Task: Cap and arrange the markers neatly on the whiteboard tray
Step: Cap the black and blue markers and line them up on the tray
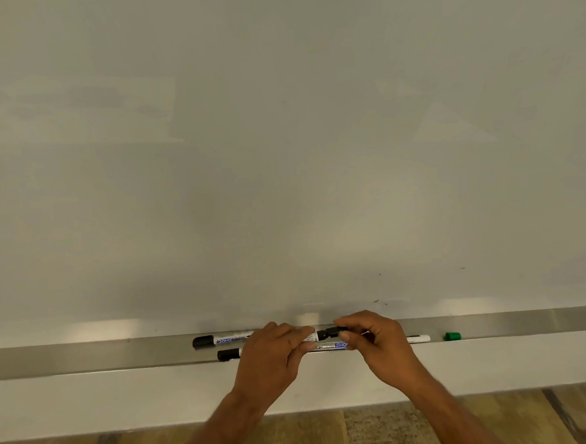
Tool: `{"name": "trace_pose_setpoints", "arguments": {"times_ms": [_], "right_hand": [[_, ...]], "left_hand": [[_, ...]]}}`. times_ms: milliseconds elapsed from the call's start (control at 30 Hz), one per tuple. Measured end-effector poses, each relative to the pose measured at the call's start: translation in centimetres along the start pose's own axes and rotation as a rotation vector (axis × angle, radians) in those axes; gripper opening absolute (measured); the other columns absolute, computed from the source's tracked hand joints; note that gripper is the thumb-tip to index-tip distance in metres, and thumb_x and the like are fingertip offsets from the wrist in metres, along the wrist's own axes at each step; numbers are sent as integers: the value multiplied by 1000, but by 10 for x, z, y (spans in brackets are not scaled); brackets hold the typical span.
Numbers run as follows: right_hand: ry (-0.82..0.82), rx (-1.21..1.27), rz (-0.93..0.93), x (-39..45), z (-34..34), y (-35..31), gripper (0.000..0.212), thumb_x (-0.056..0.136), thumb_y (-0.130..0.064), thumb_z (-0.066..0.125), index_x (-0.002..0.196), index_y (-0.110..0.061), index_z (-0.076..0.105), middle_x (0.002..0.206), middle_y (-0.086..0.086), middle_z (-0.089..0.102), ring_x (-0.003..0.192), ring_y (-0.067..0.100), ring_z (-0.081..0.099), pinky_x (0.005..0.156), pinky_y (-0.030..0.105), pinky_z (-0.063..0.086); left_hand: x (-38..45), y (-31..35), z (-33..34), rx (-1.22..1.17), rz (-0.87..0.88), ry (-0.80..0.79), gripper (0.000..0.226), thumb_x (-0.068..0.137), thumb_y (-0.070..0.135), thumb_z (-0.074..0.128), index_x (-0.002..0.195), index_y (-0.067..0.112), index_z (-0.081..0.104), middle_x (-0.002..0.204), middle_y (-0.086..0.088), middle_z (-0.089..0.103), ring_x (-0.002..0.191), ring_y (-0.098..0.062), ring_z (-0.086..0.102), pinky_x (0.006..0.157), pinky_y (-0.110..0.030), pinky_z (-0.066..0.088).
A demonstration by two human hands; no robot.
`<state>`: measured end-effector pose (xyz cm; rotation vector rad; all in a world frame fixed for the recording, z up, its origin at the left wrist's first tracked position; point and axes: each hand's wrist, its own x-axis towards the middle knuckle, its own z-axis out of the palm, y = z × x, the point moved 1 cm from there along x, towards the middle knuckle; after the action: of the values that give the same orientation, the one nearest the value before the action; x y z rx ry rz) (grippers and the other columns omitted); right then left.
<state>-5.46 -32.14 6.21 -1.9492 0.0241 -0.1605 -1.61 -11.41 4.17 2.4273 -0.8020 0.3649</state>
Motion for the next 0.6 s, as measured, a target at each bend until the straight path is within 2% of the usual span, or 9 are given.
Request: {"name": "trace_pose_setpoints", "arguments": {"times_ms": [100, 300, 467, 600], "right_hand": [[-14, -33, -31, 0, 3, -1, 22, 82, 0, 69, 96, -16, 75, 89, 2, 72, 78, 7, 67, 71, 18, 55], [-13, 52, -8, 2, 8, -3, 22, 81, 5, 70, 94, -11, 75, 81, 7, 71, 69, 20, 69, 70, 35, 60], [-5, 121, -7, 4, 11, -6, 22, 78, 8, 70, 91, -9, 76, 77, 11, 69, 59, 21, 68, 62, 26, 57], [-1, 157, 5, 0, 14, -7, 23, 77, 9, 71, 90, -10, 76, 78, 12, 69, 58, 23, 68, 61, 27, 58]], "left_hand": [[1, 2, 0, -33, -20, -1, 28, 90, 41, 53, 109, 29, 69, 88, 9, 73, 73, -13, 62, 64, -32, 53], [-1, 4, -1, -88, -53, 26, 26, 87, 39, 56, 106, 28, 71, 85, 9, 72, 74, -11, 62, 63, -30, 55], [1, 1, -5, -72, -54, 42, 21, 84, 34, 60, 100, 29, 72, 78, 11, 70, 69, -9, 61, 59, -25, 52], [0, 0, -4, -61, -53, 20, 21, 84, 37, 59, 100, 32, 71, 78, 14, 70, 69, -7, 61, 60, -23, 50]]}}
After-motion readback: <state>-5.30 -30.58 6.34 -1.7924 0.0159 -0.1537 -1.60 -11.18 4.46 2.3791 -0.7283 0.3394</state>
